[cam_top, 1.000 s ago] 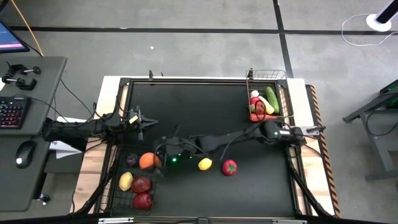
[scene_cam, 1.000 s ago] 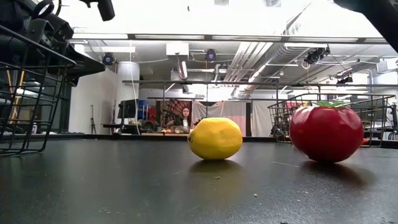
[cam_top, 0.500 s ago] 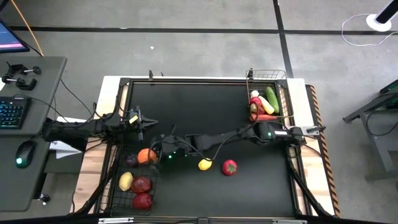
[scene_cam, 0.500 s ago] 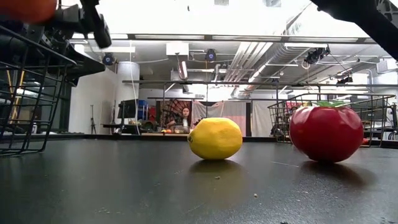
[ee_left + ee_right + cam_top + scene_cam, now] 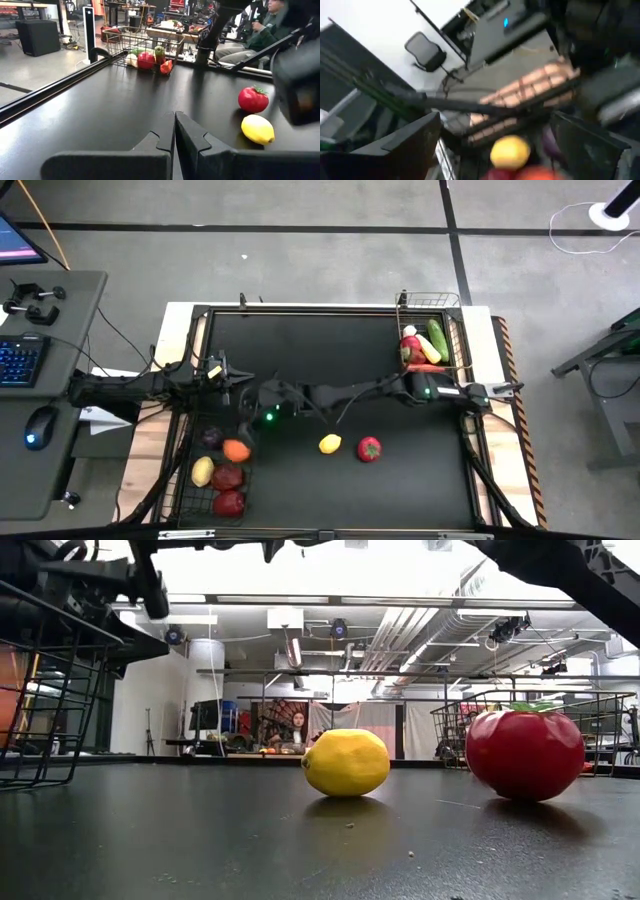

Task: Sort produce into baskets
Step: Put the orange into the left wire basket, then put the lemon into the left wire basket

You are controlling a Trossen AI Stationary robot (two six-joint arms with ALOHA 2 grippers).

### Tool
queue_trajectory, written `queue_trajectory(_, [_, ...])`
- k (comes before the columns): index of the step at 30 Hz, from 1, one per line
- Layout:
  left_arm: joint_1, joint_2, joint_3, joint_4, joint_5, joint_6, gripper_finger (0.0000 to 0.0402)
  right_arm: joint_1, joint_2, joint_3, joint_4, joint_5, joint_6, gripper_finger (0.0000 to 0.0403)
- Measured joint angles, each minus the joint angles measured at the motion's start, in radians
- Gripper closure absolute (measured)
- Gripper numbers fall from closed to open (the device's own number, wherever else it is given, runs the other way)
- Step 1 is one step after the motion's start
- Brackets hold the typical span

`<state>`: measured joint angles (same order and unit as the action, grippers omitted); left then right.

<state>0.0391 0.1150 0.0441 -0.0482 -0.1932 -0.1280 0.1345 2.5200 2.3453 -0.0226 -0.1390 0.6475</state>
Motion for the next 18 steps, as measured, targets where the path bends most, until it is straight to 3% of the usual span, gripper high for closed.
queue_trajectory(4, [0.0, 0.0, 0.0, 0.0, 0.0, 0.0, 0.0401, -0.023, -0.007, 0.009, 0.044, -0.076, -0.018, 0.0036])
queue_trajectory(12, [0.0, 0.0, 0.0, 0.0, 0.0, 0.0, 0.0401, -0.06, -0.058, 0.009, 0.037, -0.435, -0.086, 0.0036])
queue_trajectory(15, [0.0, 0.0, 0.0, -0.001, 0.0, 0.0, 0.0401, -0.086, -0.112, 0.012, -0.13, -0.51, -0.175, 0.0036])
queue_trajectory(18, [0.0, 0.0, 0.0, 0.0, 0.0, 0.0, 0.0401, -0.097, -0.175, 0.012, -0.459, -0.418, -0.331, 0.0036])
